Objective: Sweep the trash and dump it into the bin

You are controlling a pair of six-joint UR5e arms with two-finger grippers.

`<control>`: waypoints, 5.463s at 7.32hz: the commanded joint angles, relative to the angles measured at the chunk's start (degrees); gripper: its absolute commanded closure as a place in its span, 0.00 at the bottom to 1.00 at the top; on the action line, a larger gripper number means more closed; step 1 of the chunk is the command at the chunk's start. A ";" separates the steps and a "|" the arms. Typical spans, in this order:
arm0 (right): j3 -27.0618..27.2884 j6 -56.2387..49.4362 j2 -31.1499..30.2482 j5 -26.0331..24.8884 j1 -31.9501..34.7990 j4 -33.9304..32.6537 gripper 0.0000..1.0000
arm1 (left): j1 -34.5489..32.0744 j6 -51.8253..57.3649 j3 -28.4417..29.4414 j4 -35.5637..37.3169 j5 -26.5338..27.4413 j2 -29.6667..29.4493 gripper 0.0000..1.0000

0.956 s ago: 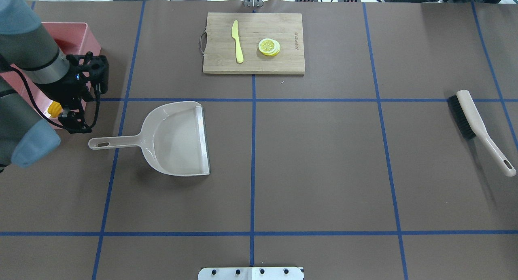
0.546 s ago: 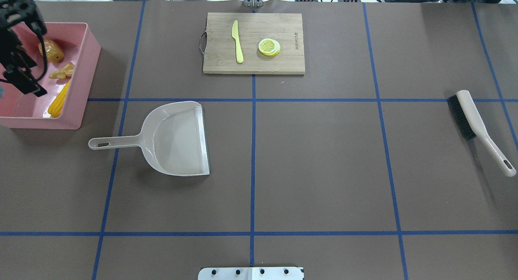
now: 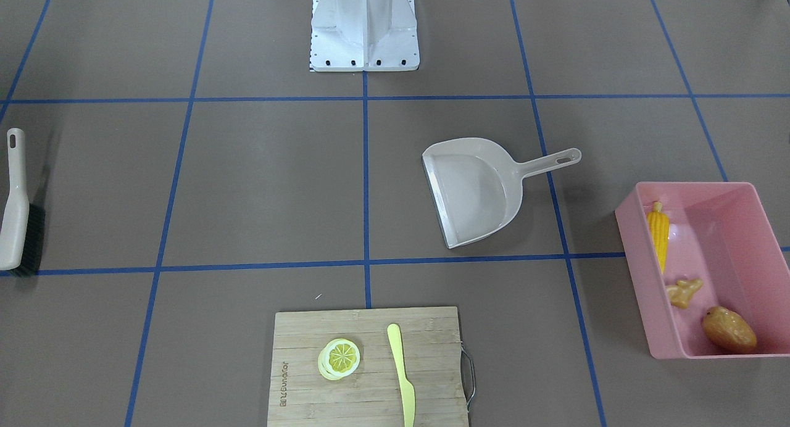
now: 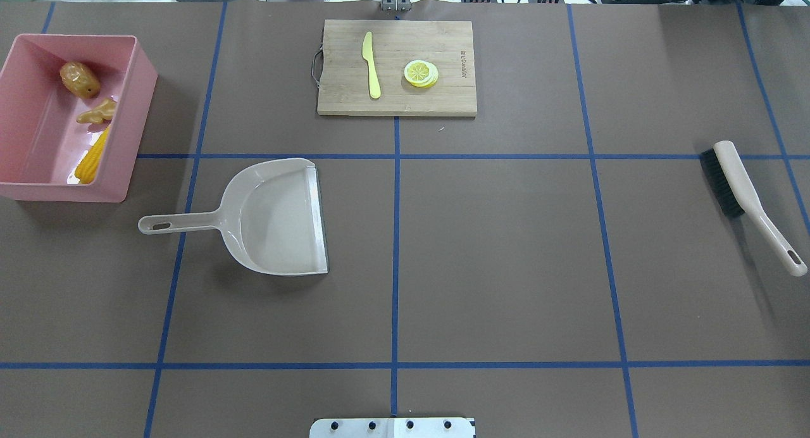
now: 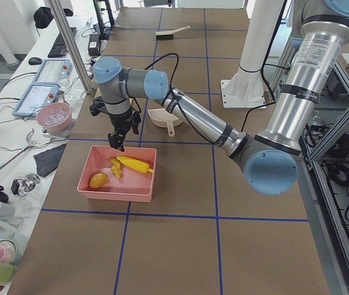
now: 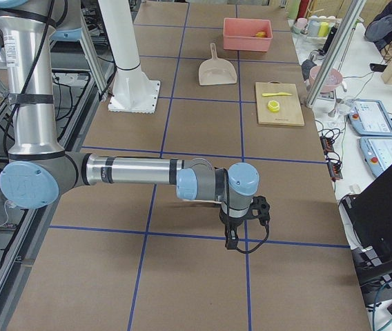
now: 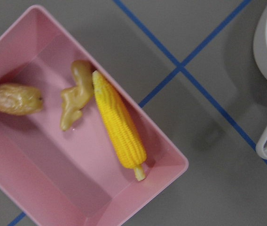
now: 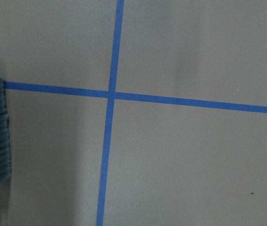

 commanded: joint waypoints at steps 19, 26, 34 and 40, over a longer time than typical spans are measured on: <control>0.09 -0.09 -0.42 -0.07 0.00 0.00 0.00 | -5.15 -20.78 12.92 -28.63 -0.17 17.74 0.02; 0.00 0.00 -0.42 -0.07 0.00 0.00 0.00 | -5.24 -21.13 11.78 -29.24 -0.35 19.93 0.02; 0.09 0.00 -0.42 -0.07 0.00 0.00 0.00 | -5.33 -20.60 11.25 -28.71 -5.01 20.73 0.02; 0.09 0.00 -0.42 -0.07 0.00 0.00 0.00 | -5.33 -20.51 11.34 -28.71 -4.74 20.81 0.02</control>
